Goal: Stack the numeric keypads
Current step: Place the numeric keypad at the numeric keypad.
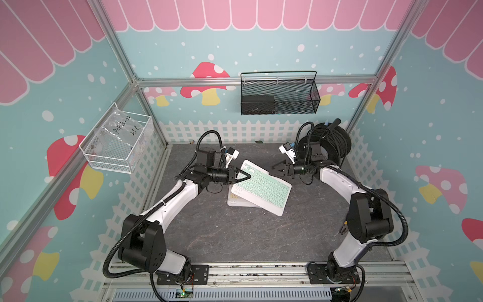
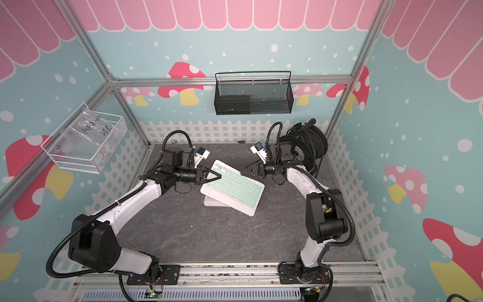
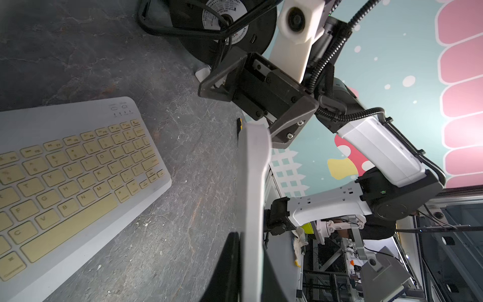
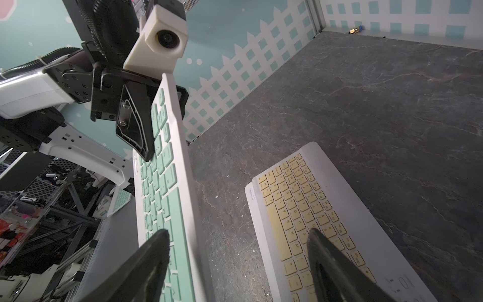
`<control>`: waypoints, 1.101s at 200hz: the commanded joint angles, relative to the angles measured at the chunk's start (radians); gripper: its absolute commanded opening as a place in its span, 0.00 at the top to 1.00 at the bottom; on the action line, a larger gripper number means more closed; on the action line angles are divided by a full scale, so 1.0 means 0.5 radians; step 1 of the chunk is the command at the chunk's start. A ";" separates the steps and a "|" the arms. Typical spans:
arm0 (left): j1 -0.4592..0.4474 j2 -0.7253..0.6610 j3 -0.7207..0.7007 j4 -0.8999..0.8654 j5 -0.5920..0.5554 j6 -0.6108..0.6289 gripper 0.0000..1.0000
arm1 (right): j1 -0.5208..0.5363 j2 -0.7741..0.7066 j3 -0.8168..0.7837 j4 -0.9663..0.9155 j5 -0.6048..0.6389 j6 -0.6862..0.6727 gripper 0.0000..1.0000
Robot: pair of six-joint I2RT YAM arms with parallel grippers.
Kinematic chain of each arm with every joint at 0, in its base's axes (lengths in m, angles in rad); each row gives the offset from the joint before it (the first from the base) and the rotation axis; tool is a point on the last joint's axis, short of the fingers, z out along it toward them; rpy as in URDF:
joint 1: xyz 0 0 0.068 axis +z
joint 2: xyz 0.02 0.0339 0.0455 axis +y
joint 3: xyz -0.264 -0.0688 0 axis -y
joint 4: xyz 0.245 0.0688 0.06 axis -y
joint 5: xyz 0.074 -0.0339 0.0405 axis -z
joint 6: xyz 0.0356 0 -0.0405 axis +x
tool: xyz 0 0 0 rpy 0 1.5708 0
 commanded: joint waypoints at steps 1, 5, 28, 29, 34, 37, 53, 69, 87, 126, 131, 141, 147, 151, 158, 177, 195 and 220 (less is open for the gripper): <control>0.006 0.092 0.108 -0.076 0.118 0.078 0.88 | 0.025 0.083 0.046 -0.058 -0.148 -0.126 0.17; 0.006 0.104 0.123 -0.076 0.123 0.082 0.88 | 0.031 0.089 0.053 -0.057 -0.152 -0.130 0.18; 0.006 0.160 0.191 -0.086 0.163 0.093 0.88 | 0.054 0.135 0.086 -0.044 -0.228 -0.130 0.21; 0.006 0.165 0.197 -0.087 0.164 0.096 0.88 | 0.055 0.137 0.087 -0.042 -0.232 -0.130 0.22; 0.006 0.181 0.216 -0.109 0.172 0.113 0.88 | 0.061 0.147 0.095 -0.042 -0.253 -0.130 0.23; 0.006 0.190 0.231 -0.118 0.177 0.121 0.88 | 0.065 0.151 0.101 -0.041 -0.263 -0.130 0.23; 0.009 0.253 0.311 -0.216 0.193 0.198 0.88 | 0.088 0.172 0.109 -0.035 -0.317 -0.138 0.26; 0.014 0.329 0.408 -0.329 0.215 0.282 0.88 | 0.108 0.196 0.108 -0.020 -0.379 -0.138 0.31; 0.019 0.401 0.490 -0.340 0.254 0.303 0.88 | 0.131 0.224 0.106 0.000 -0.391 -0.129 0.38; 0.035 0.522 0.625 -0.465 0.285 0.401 0.88 | 0.145 0.267 0.108 0.087 -0.475 -0.045 0.49; 0.044 0.540 0.634 -0.469 0.287 0.401 0.88 | 0.145 0.272 0.097 0.114 -0.483 -0.023 0.50; 0.060 0.575 0.650 -0.467 0.303 0.399 0.88 | 0.144 0.279 0.071 0.187 -0.504 0.033 0.54; 0.072 0.596 0.665 -0.467 0.313 0.399 0.88 | 0.144 0.285 0.060 0.214 -0.519 0.055 0.56; 0.077 0.608 0.673 -0.469 0.319 0.399 0.88 | 0.147 0.291 0.057 0.228 -0.527 0.066 0.57; 0.090 0.634 0.692 -0.466 0.337 0.403 0.88 | 0.146 0.298 0.056 0.245 -0.551 0.082 0.60; 0.127 0.711 0.776 -0.494 0.401 0.433 0.85 | 0.148 0.307 0.057 0.285 -0.577 0.121 0.64; 0.167 0.784 0.861 -0.523 0.429 0.457 0.85 | 0.148 0.304 0.057 0.310 -0.583 0.154 0.67; 0.204 0.885 0.964 -0.536 0.454 0.455 0.84 | 0.146 0.299 0.032 0.428 -0.597 0.272 0.74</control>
